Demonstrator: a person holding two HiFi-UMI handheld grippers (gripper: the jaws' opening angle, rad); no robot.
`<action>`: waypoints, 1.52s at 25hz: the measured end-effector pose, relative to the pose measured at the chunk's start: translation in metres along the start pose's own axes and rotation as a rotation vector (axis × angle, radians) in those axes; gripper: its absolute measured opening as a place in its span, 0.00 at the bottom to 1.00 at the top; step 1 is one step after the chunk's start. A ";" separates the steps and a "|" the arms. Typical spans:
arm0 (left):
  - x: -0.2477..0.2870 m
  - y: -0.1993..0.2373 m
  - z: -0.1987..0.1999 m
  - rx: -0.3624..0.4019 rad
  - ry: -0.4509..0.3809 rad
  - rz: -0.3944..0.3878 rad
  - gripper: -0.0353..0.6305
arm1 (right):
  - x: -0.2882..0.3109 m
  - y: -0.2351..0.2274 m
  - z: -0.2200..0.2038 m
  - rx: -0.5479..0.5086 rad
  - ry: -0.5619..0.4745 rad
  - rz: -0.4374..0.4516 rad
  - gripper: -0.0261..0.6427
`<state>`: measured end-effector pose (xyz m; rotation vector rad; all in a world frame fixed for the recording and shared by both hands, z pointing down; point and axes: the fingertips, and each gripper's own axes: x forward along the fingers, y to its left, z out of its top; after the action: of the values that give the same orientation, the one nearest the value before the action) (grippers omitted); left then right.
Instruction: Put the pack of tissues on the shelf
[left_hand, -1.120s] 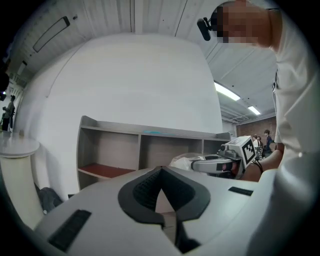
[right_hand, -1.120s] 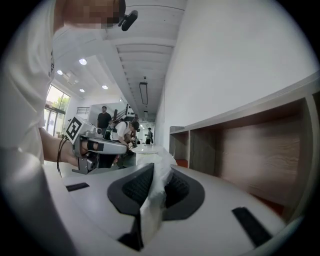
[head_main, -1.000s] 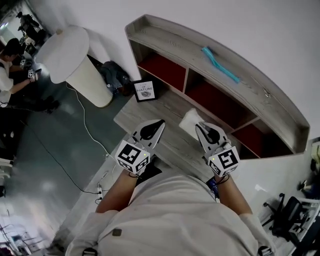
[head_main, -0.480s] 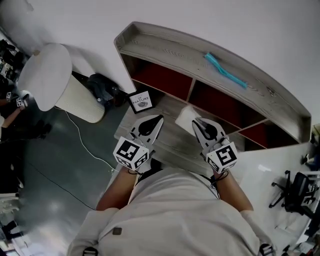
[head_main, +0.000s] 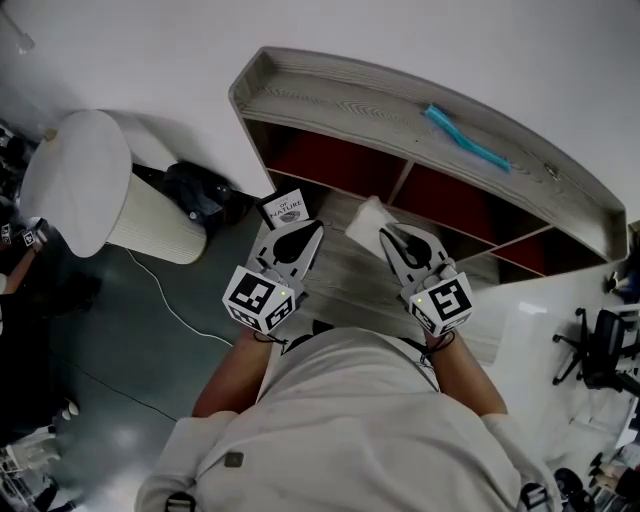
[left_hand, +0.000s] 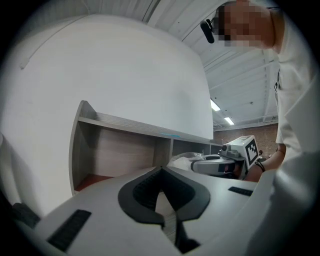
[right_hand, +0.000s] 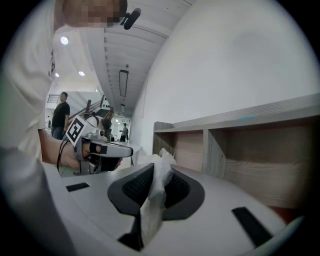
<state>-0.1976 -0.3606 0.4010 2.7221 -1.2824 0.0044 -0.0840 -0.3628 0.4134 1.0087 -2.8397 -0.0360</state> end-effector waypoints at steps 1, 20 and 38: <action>-0.001 0.004 0.001 0.001 -0.001 -0.008 0.07 | 0.004 0.001 0.000 0.001 0.001 -0.010 0.12; 0.030 0.076 -0.003 0.021 0.054 -0.115 0.07 | 0.094 -0.021 -0.006 0.010 0.063 -0.163 0.12; 0.088 0.104 -0.017 0.055 0.092 -0.183 0.07 | 0.167 -0.061 -0.037 0.017 0.157 -0.245 0.12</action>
<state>-0.2209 -0.4917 0.4350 2.8382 -1.0205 0.1469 -0.1694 -0.5143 0.4646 1.2957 -2.5673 0.0424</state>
